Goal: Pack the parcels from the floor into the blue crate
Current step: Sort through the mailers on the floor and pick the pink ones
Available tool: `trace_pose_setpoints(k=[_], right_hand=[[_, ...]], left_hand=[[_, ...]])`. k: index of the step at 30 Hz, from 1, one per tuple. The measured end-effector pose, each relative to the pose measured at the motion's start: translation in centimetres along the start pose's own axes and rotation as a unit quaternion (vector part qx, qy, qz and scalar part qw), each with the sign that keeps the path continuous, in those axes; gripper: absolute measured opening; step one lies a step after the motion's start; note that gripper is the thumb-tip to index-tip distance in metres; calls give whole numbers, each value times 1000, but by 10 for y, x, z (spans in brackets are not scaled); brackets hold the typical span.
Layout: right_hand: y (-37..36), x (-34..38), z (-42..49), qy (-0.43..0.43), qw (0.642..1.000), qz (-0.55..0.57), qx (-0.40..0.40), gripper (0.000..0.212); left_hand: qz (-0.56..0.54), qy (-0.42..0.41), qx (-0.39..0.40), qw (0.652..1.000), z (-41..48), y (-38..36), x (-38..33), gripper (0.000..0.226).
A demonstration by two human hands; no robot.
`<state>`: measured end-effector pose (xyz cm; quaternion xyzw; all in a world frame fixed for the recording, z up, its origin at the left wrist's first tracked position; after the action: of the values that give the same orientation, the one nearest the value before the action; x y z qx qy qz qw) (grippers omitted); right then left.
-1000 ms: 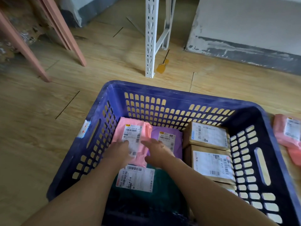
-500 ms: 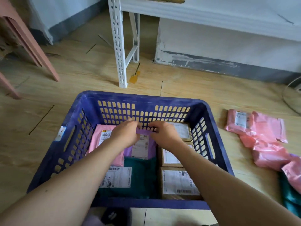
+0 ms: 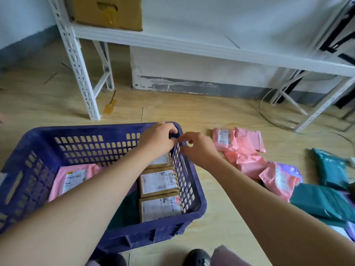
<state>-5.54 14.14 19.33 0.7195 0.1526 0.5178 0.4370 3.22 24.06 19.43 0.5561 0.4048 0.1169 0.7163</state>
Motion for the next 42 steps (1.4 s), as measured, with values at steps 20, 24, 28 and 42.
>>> trace_pose_setpoints(k=[20,24,28,42], right_hand=[[102,-155,-91,-175,976,6,-129,29],[115,-186,-101,-203,973,-27,-105,27],[129,-222,-102,-250,953,10,-170,22],[114,-316,-111,-326,934,-22,-142,33]], left_hand=[[-14,-126,108,986,13,-95,-166,31],[-19,-119,116,986,22,-102,-176,30],[-12,-118,144,982,20,-125,-187,30],[47,-164,203,964,44,-212,-209,37]])
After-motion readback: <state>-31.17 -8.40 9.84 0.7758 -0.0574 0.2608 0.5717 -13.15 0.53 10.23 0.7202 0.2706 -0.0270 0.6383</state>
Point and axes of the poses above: each hand's wrist, its own z-axis towards the middle knuckle, its own y-axis out of the back of the hand, x = y × z, the point moved 2 cm from there along z, towards the middle knuckle, and after that the axes turned 6 degrees about z, right-handed, at the moved point
